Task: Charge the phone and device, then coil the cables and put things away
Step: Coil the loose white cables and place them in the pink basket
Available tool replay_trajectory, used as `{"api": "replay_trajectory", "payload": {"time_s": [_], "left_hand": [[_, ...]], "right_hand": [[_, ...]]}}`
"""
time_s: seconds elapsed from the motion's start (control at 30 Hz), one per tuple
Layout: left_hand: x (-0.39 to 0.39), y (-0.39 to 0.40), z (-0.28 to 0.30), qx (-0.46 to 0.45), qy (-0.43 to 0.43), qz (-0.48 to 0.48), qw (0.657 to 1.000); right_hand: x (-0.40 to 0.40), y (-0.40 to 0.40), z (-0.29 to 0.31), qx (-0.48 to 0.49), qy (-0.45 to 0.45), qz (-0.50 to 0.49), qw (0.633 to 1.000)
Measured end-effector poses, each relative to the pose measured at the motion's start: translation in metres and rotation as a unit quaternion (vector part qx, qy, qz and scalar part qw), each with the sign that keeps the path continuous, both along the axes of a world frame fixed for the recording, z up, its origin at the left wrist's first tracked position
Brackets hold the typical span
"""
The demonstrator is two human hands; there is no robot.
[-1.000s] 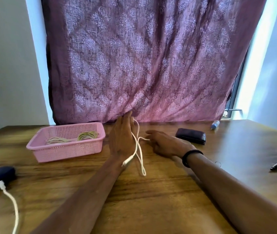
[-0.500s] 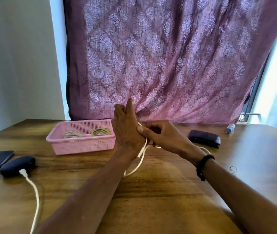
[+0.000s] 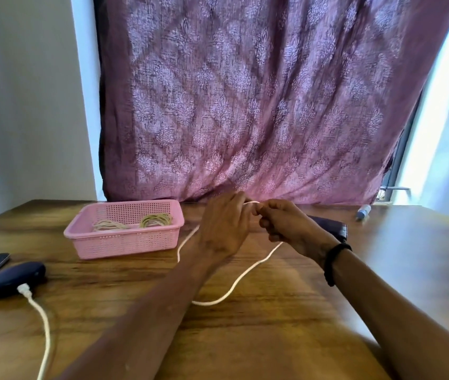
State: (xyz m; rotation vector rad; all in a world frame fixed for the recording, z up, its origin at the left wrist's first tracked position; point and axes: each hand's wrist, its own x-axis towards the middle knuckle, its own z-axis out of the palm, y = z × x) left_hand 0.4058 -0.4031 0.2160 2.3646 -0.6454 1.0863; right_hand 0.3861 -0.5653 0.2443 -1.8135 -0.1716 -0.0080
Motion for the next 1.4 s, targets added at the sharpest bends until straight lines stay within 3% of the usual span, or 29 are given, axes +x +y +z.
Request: {"api": "replay_trajectory", "payload": {"time_s": [0.1,0.17,0.33,0.43,0.53,0.63,0.7,0.8,0.9,0.97,1.03,1.1,1.23,1.3,1.4], "left_hand": [[0.005,0.009,-0.003,-0.026,-0.032,-0.017,0.999],[0.003,0.010,0.000,-0.065,-0.050,-0.027,0.996],[-0.002,-0.006,-0.009,-0.116,-0.016,-0.055,0.992],[-0.005,-0.020,-0.018,-0.098,-0.036,-0.085,0.991],[-0.012,-0.029,-0.017,-0.068,0.004,-0.099,0.993],[-0.019,-0.031,-0.018,-0.015,0.002,-0.093,0.996],[-0.020,-0.027,-0.016,0.015,-0.024,-0.062,0.998],[-0.017,-0.020,-0.010,0.043,-0.048,-0.001,0.998],[-0.011,-0.006,-0.002,0.030,-0.043,0.060,0.997],[-0.008,0.006,0.005,0.009,-0.033,0.092,0.995],[-0.008,0.014,0.011,-0.029,-0.014,0.122,0.992],[-0.011,0.018,0.016,-0.049,-0.007,0.135,0.990],[-0.018,0.022,0.020,-0.024,-0.030,0.155,0.987],[-0.017,0.023,0.016,-0.008,-0.023,0.162,0.987],[-0.011,0.026,0.010,-0.014,-0.002,0.168,0.986]], "right_hand": [[-0.001,0.003,0.009,0.165,0.143,0.075,0.973],[-0.003,0.003,0.015,0.284,0.168,0.155,0.931],[-0.006,0.006,0.023,0.421,0.090,0.254,0.866],[-0.004,0.012,0.021,0.488,0.023,0.212,0.846],[-0.002,0.012,0.020,0.530,-0.021,0.162,0.832],[0.000,0.008,0.018,0.486,-0.079,0.060,0.868],[0.003,0.007,0.013,0.405,-0.132,-0.028,0.904],[0.006,0.003,0.003,0.116,-0.266,-0.147,0.946],[0.007,0.000,-0.009,-0.163,-0.363,-0.137,0.907],[0.008,0.001,-0.014,-0.248,-0.392,-0.109,0.879],[0.006,0.007,-0.015,-0.262,-0.390,-0.080,0.879],[-0.001,0.015,-0.015,-0.234,-0.360,-0.046,0.902],[-0.011,0.028,-0.010,-0.222,-0.288,-0.020,0.931],[-0.013,0.033,-0.007,-0.210,-0.205,-0.010,0.956],[-0.016,0.037,-0.002,-0.044,-0.024,0.081,0.995]]}}
